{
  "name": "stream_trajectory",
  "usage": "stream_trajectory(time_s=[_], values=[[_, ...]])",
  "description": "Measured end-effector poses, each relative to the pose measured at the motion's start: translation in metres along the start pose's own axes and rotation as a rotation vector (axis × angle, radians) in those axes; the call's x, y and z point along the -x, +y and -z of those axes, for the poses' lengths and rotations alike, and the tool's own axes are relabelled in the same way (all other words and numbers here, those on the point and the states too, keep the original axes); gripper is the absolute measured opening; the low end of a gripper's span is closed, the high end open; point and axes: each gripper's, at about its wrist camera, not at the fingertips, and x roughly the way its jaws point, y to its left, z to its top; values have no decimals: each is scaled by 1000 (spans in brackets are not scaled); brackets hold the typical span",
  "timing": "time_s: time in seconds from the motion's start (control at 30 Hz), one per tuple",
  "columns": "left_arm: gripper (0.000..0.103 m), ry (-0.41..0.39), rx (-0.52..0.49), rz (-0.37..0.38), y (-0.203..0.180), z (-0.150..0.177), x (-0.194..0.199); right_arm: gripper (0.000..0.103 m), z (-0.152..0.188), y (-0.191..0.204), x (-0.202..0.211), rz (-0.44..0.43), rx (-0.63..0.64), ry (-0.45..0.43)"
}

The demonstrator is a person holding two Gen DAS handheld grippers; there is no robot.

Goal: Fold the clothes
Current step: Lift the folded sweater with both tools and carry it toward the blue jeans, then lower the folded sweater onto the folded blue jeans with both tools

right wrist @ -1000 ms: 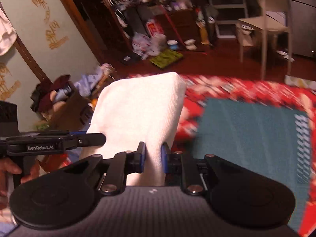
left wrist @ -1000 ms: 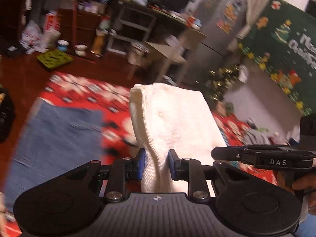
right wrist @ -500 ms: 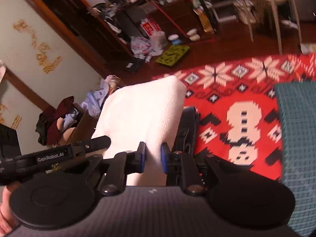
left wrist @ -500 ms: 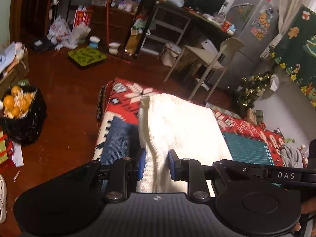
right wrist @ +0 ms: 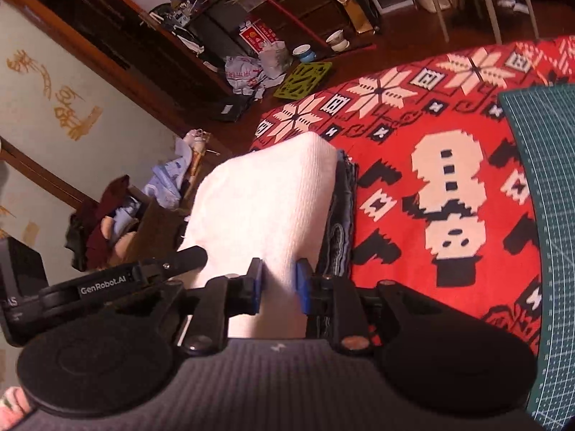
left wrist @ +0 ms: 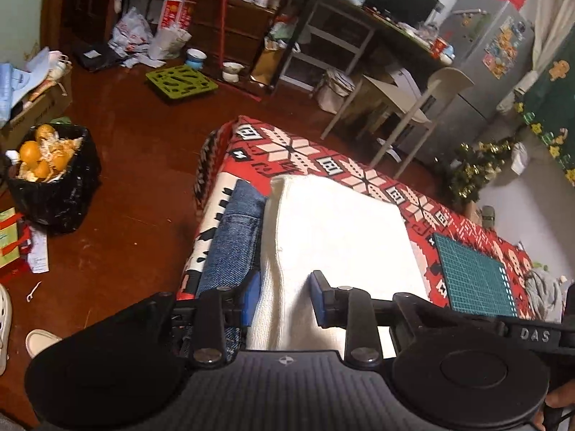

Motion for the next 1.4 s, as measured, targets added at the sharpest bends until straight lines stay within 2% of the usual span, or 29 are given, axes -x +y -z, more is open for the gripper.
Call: stream_trajectory(time_s=[0.1,0.27,0.4,0.5,0.63,0.7,0.77,0.8,1.07,1.23,1.4], values=[[31,0,5,-4,-2,6,11,25,12,-1,16,-38,55,-22],[39,-21,-42,-28,-10,22,29,24,51,1,38,-79,252,-59],[39,-19,-53,-37,-11,35,29,25,83,4,53,-110,416,-82],[40,-30,-28,-29,-6,41,29,25,106,15,48,-42,538,-88],[41,-44,19,-14,-2,43,28,24,118,22,38,37,566,-141],[39,-53,6,-17,-4,45,28,7,124,27,35,62,598,-164],[28,-59,-8,-29,-8,49,29,7,133,35,35,104,644,-192],[28,-61,-9,-33,-9,50,30,7,138,40,35,128,674,-204],[27,-78,11,-43,-9,55,31,3,157,60,36,255,697,-247],[28,-74,27,-34,-5,57,35,0,165,65,42,212,726,-239],[28,-77,44,-36,-1,61,45,0,146,45,56,183,623,-243]])
